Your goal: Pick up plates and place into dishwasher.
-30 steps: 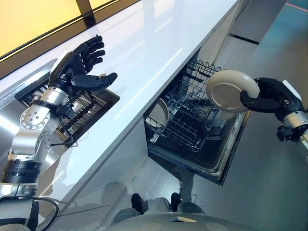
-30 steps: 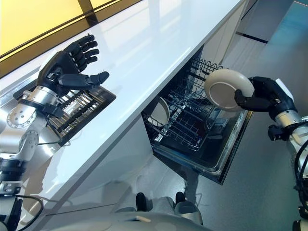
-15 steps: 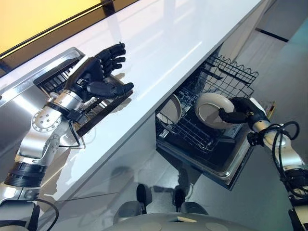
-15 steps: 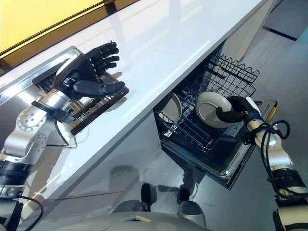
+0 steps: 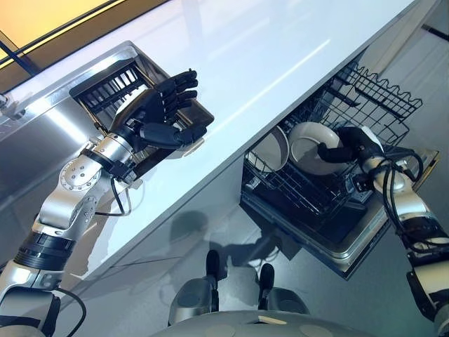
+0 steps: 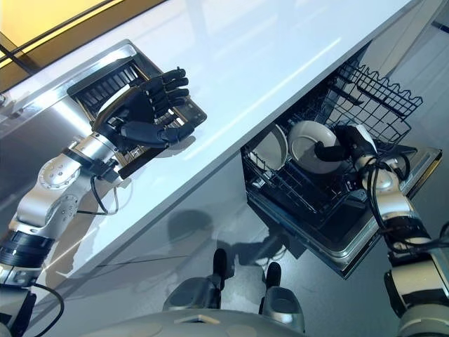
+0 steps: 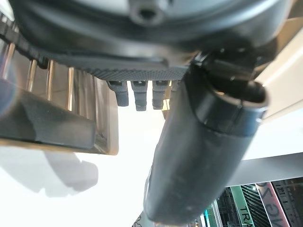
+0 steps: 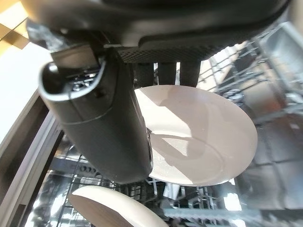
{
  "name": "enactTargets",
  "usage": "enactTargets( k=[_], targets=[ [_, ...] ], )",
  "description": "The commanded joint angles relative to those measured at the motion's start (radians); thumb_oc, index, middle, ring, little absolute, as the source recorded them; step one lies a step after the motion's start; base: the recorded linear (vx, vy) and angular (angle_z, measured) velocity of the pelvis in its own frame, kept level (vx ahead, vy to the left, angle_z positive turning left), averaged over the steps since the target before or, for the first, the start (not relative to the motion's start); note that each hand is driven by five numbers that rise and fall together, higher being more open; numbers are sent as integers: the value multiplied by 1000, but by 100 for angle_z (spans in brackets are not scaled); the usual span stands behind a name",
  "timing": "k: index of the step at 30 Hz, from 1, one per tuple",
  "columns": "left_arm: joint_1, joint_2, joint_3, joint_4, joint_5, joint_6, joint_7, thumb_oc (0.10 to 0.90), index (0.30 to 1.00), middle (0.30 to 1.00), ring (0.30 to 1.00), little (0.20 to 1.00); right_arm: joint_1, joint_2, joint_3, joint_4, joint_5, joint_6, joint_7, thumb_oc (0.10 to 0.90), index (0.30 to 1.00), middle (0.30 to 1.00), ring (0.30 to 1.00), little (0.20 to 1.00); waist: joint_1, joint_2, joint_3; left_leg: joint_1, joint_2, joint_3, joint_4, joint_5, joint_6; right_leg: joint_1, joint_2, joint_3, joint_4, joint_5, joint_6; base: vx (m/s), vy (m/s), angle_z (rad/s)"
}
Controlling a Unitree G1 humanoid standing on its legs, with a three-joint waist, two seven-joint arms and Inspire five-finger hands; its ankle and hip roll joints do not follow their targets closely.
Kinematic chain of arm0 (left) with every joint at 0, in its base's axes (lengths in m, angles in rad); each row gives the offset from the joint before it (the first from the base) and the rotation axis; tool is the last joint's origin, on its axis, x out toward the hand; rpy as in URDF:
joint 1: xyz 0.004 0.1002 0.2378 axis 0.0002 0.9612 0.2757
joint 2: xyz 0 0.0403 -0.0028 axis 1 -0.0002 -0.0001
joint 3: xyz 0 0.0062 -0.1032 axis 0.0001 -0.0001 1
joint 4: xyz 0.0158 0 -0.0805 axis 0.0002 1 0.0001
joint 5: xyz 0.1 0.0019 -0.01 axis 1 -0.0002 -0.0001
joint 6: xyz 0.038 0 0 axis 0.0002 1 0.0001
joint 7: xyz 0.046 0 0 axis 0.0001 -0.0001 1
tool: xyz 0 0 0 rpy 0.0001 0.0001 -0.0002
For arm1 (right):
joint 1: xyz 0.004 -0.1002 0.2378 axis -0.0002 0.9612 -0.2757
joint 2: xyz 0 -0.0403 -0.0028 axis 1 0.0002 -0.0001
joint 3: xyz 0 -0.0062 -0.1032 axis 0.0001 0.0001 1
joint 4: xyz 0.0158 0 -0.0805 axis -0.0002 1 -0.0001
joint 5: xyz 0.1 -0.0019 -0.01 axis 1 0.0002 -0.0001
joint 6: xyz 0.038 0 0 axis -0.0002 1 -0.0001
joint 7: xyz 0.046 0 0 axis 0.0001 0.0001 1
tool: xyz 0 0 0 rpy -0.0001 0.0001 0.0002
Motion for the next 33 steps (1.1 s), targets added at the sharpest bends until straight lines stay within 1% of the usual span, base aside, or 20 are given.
enactTargets(
  k=[1, 6, 13, 18, 20, 23, 24, 25, 26, 27, 28, 29, 31, 32, 33],
  targets=[
    [-182, 18, -5, -57, -68, -156, 15, 800, 900, 900, 900, 900, -149, -63, 68, 49, -26, -27, -99, 100, 300, 300, 300, 200, 11, 9, -9, 17, -43, -21, 1, -75, -6, -55, -14, -30, 110, -9, 17, -66, 2, 8],
    [-206, 9, -17, -53, -76, -166, 17, 800, 900, 900, 900, 900, -170, -40, 72, 120, -6, -17, -68, 100, 300, 300, 300, 200, 17, 18, 15, 3, -44, -26, 2, -69, -8, -68, -15, -37, 121, -14, 12, -58, 3, 8],
    [-218, -5, -19, -65, -72, -164, 30, 800, 900, 900, 900, 900, -164, -5, 84, 174, -30, -21, -52, 100, 300, 300, 300, 200, 23, 24, 30, -4, -43, -28, 3, -66, -9, -77, -19, -43, 132, -17, 11, -32, -3, 1],
    [-218, -7, -16, -76, -65, -165, 21, 800, 900, 900, 900, 900, -149, 16, 90, 180, -39, 3, -54, 100, 300, 300, 300, 200, 24, 23, 34, -3, -43, -25, 2, -64, -10, -75, -20, -45, 129, -15, 12, -12, -9, 2],
    [-216, -8, -13, -73, -66, -168, 15, 800, 900, 900, 900, 900, -141, 26, 91, 189, -42, 29, -45, 100, 300, 300, 300, 200, 23, 22, 32, -1, -42, -21, 1, -64, -11, -72, -21, -45, 125, -13, 14, 0, 0, 0],
    [-210, -7, -6, -84, -65, -158, 15, 800, 900, 900, 900, 900, -123, 33, 87, 208, -67, 48, -31, 100, 300, 300, 300, 200, 22, 19, 28, 4, -40, -16, 1, -65, -13, -67, -21, -45, 122, -11, 17, 0, 0, 0],
    [-211, -7, -4, -86, -66, -153, 15, 800, 900, 900, 900, 900, -117, 35, 92, 214, -74, 55, -26, 149, 342, 342, 342, 249, 22, 18, 26, 6, -39, -13, 1, -66, -12, -65, -21, -44, 121, -11, 17, 0, 0, 0],
    [-209, -7, -3, -87, -65, -152, 15, 800, 900, 900, 900, 900, -116, 34, 93, 216, -73, 60, -22, 292, 465, 465, 465, 392, 21, 16, 25, 7, -38, -12, 1, -66, -13, -63, -21, -43, 120, -11, 18, 0, 0, 0],
    [-206, -8, -1, -89, -64, -149, 15, 800, 900, 900, 900, 900, -108, 38, 93, 216, -103, 73, -21, 300, 472, 472, 472, 400, 20, 14, 21, 12, -37, -10, 1, -68, -12, -60, -20, -42, 119, -11, 18, 0, 0, 0],
    [-201, -6, 1, -88, -67, -151, 14, 800, 900, 900, 900, 900, -101, 39, 95, 217, -156, 87, -24, 141, 335, 335, 335, 241, 19, 12, 19, 15, -36, -7, 1, -68, -12, -57, -20, -41, 119, -10, 19, 33, -7, 0],
    [-199, -5, 6, -90, -71, -148, 12, 800, 900, 900, 900, 900, -94, 33, 103, 223, -193, 97, -27, 100, 300, 300, 300, 200, 18, 10, 17, 18, -36, -5, 1, -69, -13, -53, -20, -39, 116, -8, 21, 0, 0, 0],
    [-194, -6, 7, -94, -69, -148, 12, 800, 900, 900, 900, 900, -89, 29, 111, 227, -205, 100, -32, 100, 300, 300, 300, 200, 17, 8, 15, 21, -35, -2, 1, -69, -13, -50, -20, -39, 113, -6, 22, 0, 0, 0],
    [-184, 0, 12, -104, -70, -143, 13, 800, 900, 900, 900, 900, -74, 15, 117, 228, -237, 134, -22, 100, 300, 300, 300, 200, 14, 3, 8, 28, -34, 2, 1, -71, -13, -44, -19, -36, 110, -5, 24, 33, 4, -4],
    [-181, 1, 14, -105, -70, -142, 14, 800, 900, 900, 900, 900, -70, 9, 117, 232, -219, 138, -9, 174, 364, 364, 364, 274, 13, 1, 6, 32, -33, 3, 1, -72, -13, -40, -18, -34, 110, -5, 25, 37, 10, -2],
    [-180, 1, 19, -103, -71, -142, 12, 800, 900, 900, 900, 900, -64, 8, 113, 239, -207, 140, -12, 690, 806, 806, 806, 790, 12, 0, 4, 36, -32, 6, 1, -73, -13, -36, -19, -34, 108, -4, 26, 58, 14, -1]
  ],
)
